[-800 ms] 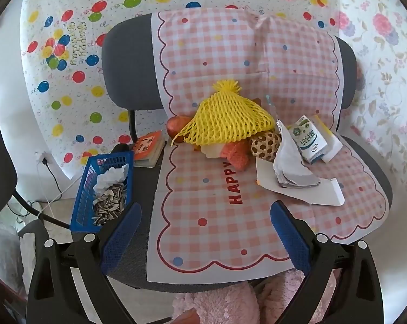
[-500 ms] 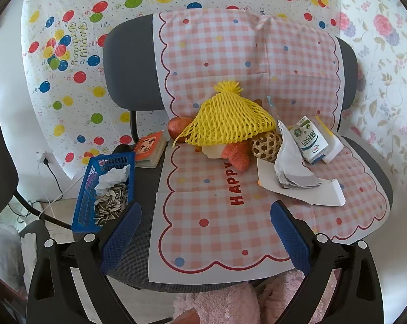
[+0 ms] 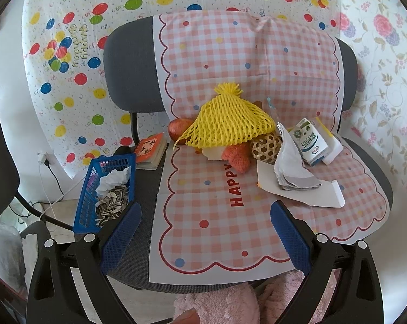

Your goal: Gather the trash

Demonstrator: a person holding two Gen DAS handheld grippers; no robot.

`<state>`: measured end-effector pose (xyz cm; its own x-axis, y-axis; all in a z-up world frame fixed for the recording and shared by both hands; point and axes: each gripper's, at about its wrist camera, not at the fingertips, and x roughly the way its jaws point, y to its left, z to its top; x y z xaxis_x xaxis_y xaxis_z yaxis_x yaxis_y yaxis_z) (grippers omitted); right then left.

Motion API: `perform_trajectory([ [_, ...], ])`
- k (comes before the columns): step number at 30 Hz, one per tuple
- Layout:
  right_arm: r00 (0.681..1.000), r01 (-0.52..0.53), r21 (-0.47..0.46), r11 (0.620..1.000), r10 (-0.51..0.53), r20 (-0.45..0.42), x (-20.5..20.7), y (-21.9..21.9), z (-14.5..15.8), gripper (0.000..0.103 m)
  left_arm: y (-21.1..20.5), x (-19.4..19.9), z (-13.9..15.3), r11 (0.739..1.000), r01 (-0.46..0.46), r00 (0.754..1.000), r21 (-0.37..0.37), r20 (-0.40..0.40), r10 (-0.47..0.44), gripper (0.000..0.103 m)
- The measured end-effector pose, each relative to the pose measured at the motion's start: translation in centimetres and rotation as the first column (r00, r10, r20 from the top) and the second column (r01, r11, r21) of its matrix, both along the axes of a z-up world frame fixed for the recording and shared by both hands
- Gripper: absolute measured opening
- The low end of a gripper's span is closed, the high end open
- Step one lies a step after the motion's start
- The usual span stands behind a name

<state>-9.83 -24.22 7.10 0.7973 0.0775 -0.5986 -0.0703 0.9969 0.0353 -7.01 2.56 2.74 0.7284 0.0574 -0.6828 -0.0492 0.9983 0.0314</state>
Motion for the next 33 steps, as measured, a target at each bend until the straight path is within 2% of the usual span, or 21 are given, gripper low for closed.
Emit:
perform_trajectory([
  [12,1.000,0.000,0.006,1.000,0.000,-0.003,0.0,0.1,-0.2,0.097,0.1,0.0,0.0,1.000,0.001,1.000,0.001,0.001,-0.001,0.095],
  [25,1.000,-0.008,-0.034,0.999,0.008,0.004,-0.3,0.3,-0.1,0.097,0.3,0.1,0.2,1.000,-0.002,1.000,-0.004,-0.011,0.002,0.095],
  [31,0.998,-0.049,0.033,0.998,0.048,0.049,0.4,1.0,-1.2,0.097,0.6,0.7,-0.8,1.000,-0.012,1.000,0.013,-0.018,0.012,0.095],
  [33,0.995,-0.092,0.089,0.992,0.090,0.029,1.3,1.3,-1.9,0.097,0.6,1.3,-1.5,1.000,-0.018,0.999,0.017,-0.027,0.019,0.095],
])
